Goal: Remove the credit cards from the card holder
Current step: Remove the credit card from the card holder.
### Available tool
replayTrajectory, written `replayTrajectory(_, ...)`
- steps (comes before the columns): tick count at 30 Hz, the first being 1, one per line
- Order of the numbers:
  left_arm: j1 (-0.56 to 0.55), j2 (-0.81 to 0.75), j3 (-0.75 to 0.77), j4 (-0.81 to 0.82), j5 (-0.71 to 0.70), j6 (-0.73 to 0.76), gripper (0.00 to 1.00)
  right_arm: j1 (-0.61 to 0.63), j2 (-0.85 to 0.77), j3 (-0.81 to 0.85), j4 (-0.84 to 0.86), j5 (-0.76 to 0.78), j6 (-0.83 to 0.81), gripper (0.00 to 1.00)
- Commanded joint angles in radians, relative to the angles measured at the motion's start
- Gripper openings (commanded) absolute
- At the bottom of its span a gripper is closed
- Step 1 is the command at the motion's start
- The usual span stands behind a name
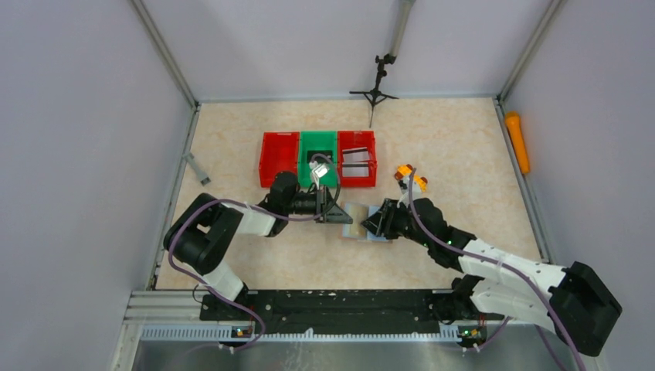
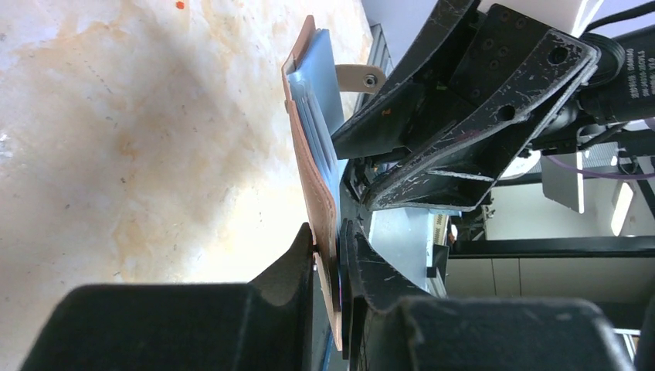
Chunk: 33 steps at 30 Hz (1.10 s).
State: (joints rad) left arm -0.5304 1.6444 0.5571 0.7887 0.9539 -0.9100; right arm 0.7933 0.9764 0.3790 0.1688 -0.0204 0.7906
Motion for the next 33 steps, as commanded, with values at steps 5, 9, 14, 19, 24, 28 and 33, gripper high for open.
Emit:
replayTrajectory(5, 0.004, -0.035, -0.038, 0.322, 0.078, -0.129, 0.01, -0.008, -0.061, -0.014, 0.065, -0.058, 0.048, 0.45)
replayTrajectory(9, 0.003, -0.038, -0.043, 0.339, 0.079, -0.135, 0.01, -0.01, -0.063, -0.022, 0.098, -0.084, 0.068, 0.47)
replayTrajectory(14, 0.003, -0.025, -0.039, 0.347, 0.084, -0.144, 0.01, -0.019, -0.056, -0.044, 0.175, -0.137, 0.105, 0.46)
replayTrajectory(19, 0.002, -0.026, -0.04, 0.343, 0.082, -0.142, 0.01, -0.026, -0.074, -0.053, 0.189, -0.149, 0.121, 0.42)
replayTrajectory(24, 0.002, -0.037, -0.025, 0.228, 0.058, -0.081, 0.02, -0.026, -0.084, -0.023, 0.05, -0.068, 0.071, 0.55)
replayTrajectory(28, 0.003, -0.043, -0.014, 0.15, 0.04, -0.036, 0.02, -0.026, -0.01, 0.0, 0.045, -0.105, 0.026, 0.65)
replayTrajectory(33, 0.003, -0.027, -0.007, 0.15, 0.044, -0.043, 0.07, 0.004, 0.06, 0.009, 0.102, -0.118, -0.003, 0.76)
